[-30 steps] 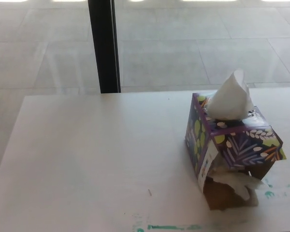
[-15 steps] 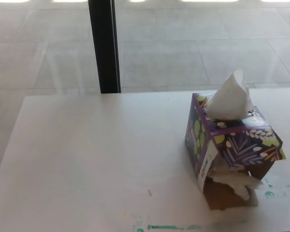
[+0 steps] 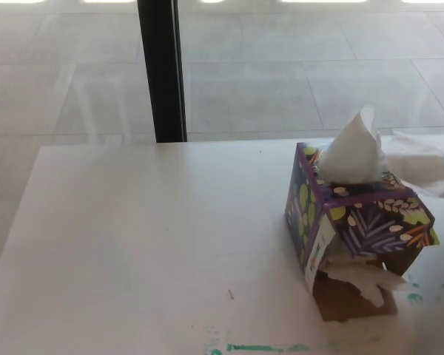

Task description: The robot uses its right hand to pull out a tissue from the tissue box kept in the middle of the desk and put it on the right side

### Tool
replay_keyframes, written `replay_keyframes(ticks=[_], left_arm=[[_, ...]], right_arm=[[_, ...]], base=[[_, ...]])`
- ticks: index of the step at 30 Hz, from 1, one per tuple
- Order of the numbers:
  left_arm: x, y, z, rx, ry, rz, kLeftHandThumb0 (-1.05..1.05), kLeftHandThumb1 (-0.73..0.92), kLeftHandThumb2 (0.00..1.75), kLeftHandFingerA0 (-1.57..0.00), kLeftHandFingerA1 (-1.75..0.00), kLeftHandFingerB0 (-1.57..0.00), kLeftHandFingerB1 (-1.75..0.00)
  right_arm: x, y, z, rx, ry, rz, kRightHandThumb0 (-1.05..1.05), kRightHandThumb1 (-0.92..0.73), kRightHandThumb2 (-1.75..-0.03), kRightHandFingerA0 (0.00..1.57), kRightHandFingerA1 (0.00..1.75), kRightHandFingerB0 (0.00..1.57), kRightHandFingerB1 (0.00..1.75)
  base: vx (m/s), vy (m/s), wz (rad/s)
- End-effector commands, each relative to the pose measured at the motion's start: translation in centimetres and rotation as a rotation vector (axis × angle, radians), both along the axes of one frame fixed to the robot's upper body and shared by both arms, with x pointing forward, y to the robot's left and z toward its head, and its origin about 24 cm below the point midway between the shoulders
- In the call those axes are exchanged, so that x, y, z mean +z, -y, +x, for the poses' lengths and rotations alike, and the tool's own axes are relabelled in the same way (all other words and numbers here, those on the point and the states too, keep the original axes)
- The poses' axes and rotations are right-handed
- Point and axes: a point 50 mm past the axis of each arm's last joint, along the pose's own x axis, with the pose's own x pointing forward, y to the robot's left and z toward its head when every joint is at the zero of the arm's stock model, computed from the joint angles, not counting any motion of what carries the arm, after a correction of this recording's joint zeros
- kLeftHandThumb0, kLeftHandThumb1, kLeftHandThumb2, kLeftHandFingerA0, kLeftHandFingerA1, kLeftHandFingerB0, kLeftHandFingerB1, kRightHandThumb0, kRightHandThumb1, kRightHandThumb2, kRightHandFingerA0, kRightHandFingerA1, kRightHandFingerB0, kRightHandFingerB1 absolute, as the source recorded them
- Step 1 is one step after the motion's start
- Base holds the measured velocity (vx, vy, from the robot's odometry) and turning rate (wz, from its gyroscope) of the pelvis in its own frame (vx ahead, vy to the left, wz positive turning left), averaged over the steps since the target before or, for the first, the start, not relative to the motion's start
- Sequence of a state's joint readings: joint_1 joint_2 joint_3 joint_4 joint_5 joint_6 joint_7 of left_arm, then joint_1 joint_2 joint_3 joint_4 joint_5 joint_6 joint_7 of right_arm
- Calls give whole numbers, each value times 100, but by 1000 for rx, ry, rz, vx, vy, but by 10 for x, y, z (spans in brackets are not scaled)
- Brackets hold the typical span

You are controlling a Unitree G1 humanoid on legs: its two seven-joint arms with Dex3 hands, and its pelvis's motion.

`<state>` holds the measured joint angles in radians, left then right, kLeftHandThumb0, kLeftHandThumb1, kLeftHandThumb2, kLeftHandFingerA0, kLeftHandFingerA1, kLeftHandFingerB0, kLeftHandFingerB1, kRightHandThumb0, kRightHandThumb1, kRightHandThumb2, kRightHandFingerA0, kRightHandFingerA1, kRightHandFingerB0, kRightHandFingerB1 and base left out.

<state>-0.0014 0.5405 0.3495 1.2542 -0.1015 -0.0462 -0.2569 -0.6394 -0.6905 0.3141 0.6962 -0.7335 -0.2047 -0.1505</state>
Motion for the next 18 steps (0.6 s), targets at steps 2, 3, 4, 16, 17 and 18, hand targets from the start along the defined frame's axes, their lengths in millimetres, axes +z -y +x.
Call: replay_keyframes(ticks=[2, 3, 4, 16, 17, 18], left_arm=[[3, -3, 1, 6, 21, 14, -84, 92, 75, -61, -56, -45, -44], [4, -3, 1, 6, 29, 7, -84, 92, 75, -60, -57, -43, -44], [4, -3, 1, 5, 30, 8, -86, 92, 77, -60, -58, -41, -44], [1, -2, -4, 29, 24, 2, -87, 92, 77, -59, -57, -42, -44], [1, -2, -5, 14, 16, 10, -87, 92, 76, -60, -56, -45, -44], [1, -2, -6, 21, 22, 7, -87, 92, 75, -61, -58, -45, -46]], right_arm=[[-38, 5, -11, -137, -267, -49, -27, -72, -68, 76, 153, 74, 105], [-41, 4, -12, -140, -307, -69, -28, -74, -69, 74, 150, 76, 102], [-48, 2, -13, -147, -385, -94, -28, -79, -68, 72, 147, 74, 88], [-53, 6, -14, -223, -472, -142, -35, -70, -60, 76, 119, 68, 68], [-54, 7, -15, -236, -475, -158, -36, -71, -60, 74, 107, 58, 60], [-54, 8, -15, -240, -477, -168, -36, -72, -61, 71, 96, 57, 59]], base=[[0, 0, 0], [0, 0, 0], [0, 0, 0], [0, 0, 0], [0, 0, 0], [0, 0, 0]])
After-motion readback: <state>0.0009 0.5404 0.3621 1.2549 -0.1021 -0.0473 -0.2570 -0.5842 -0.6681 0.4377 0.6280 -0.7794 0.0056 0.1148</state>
